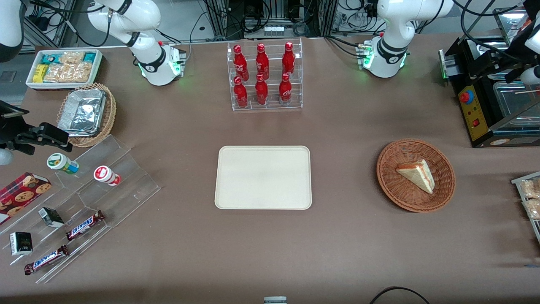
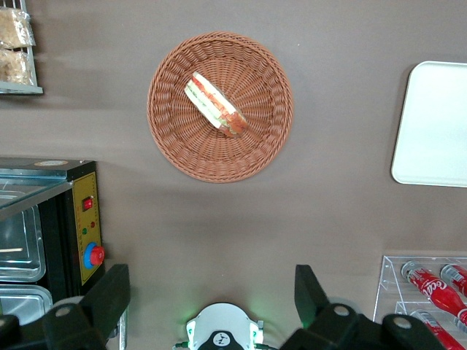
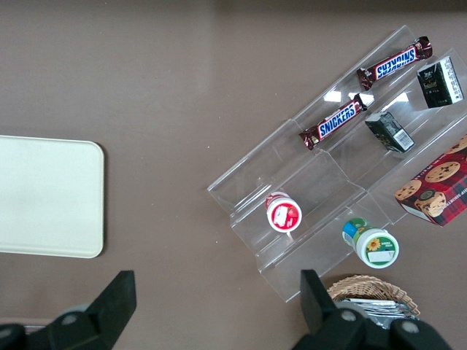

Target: Place sandwich from basket to tray

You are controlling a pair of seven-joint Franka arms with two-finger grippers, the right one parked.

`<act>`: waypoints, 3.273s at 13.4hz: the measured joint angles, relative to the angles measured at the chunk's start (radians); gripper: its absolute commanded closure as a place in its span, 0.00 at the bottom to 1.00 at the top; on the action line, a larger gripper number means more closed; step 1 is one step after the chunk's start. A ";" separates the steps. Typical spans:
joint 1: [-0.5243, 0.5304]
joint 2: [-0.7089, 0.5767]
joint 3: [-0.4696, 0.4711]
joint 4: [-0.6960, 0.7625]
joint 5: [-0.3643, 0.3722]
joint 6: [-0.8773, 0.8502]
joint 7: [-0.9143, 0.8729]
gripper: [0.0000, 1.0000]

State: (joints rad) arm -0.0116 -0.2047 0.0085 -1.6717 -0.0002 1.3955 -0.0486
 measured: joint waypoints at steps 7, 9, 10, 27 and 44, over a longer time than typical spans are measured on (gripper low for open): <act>0.000 0.052 0.011 0.001 0.008 0.005 -0.094 0.00; 0.001 0.092 0.020 -0.001 0.008 0.033 -0.199 0.00; 0.001 0.112 0.031 -0.006 0.006 0.061 -0.263 0.00; -0.029 0.420 0.056 -0.373 -0.006 0.789 -0.826 0.00; -0.044 0.481 0.060 -0.503 0.026 0.947 -0.836 0.82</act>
State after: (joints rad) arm -0.0557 0.2764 0.0690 -2.1743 0.0262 2.3421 -0.8841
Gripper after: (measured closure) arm 0.273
